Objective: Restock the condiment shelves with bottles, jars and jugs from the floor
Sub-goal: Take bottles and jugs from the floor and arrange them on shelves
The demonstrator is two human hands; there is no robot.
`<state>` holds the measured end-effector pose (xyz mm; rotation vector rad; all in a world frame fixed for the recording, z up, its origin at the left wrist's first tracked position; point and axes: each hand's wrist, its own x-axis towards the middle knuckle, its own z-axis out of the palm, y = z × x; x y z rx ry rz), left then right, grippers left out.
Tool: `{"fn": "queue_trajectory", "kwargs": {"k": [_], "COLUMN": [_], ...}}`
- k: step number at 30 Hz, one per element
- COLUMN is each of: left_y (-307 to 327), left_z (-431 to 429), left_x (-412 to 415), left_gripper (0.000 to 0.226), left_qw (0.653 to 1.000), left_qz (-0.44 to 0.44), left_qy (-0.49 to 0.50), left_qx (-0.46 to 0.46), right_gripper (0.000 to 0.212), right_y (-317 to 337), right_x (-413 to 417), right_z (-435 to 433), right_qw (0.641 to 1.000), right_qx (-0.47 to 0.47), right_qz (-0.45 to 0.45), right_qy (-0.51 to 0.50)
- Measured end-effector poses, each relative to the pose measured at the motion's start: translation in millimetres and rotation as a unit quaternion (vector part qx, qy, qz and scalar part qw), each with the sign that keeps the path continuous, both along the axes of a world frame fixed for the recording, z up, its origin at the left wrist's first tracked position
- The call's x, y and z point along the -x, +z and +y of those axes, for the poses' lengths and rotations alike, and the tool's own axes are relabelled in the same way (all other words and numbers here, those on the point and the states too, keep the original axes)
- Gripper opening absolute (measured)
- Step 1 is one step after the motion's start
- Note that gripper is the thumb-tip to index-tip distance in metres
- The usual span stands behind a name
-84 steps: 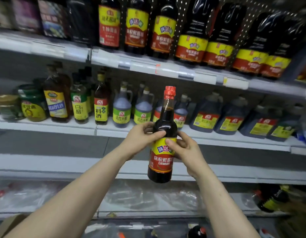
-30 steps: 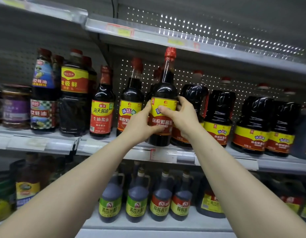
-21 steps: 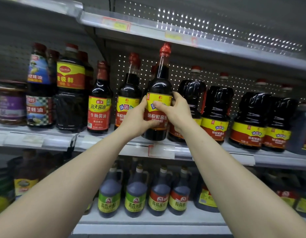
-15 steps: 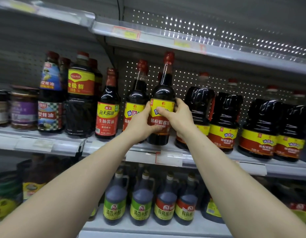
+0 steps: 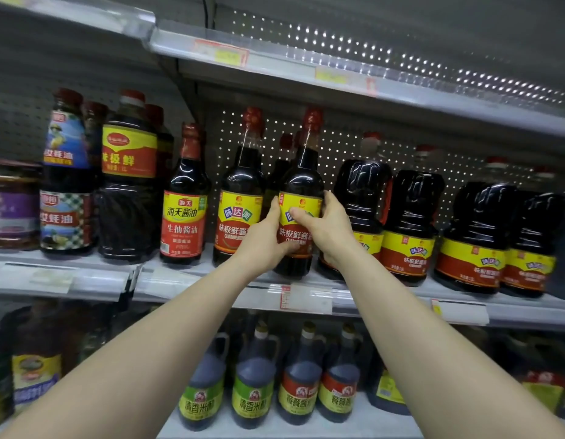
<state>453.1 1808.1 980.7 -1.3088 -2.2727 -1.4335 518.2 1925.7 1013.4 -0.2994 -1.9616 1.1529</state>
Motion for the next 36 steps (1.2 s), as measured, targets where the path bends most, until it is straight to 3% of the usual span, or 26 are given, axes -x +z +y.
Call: {"fn": "queue_trajectory", "kwargs": {"k": [11,18,25,32,36], "left_y": [-11,-13,-16,-26,-34], "left_z": [6,8,10,2,-9], "left_x": [6,7,-4,-29,-57], "left_gripper": [0.095,0.095,0.091,0.074,0.065], "left_qw": [1.000,0.999,0.997,0.996,0.994], "left_qz": [-0.003,0.013,0.008,0.029,0.049], "left_qy": [0.022,0.043,0.070,0.081,0.084], "left_qx": [-0.002,-0.016,-0.009,-0.022,-0.056], "right_gripper": [0.045,0.060,0.046,0.046,0.056], "right_y": [-11,-10,-19,-40,-52], "right_x": [16,8,-1,-29,-53], "right_z": [4,3,-11,-16,-23], "right_qw": [0.999,0.997,0.998,0.998,0.998], "right_qx": [0.007,0.034,0.013,-0.037,-0.040], "right_qz": [-0.029,-0.044,-0.062,-0.058,-0.047], "right_qy": [0.019,0.059,-0.010,-0.014,0.003]}}
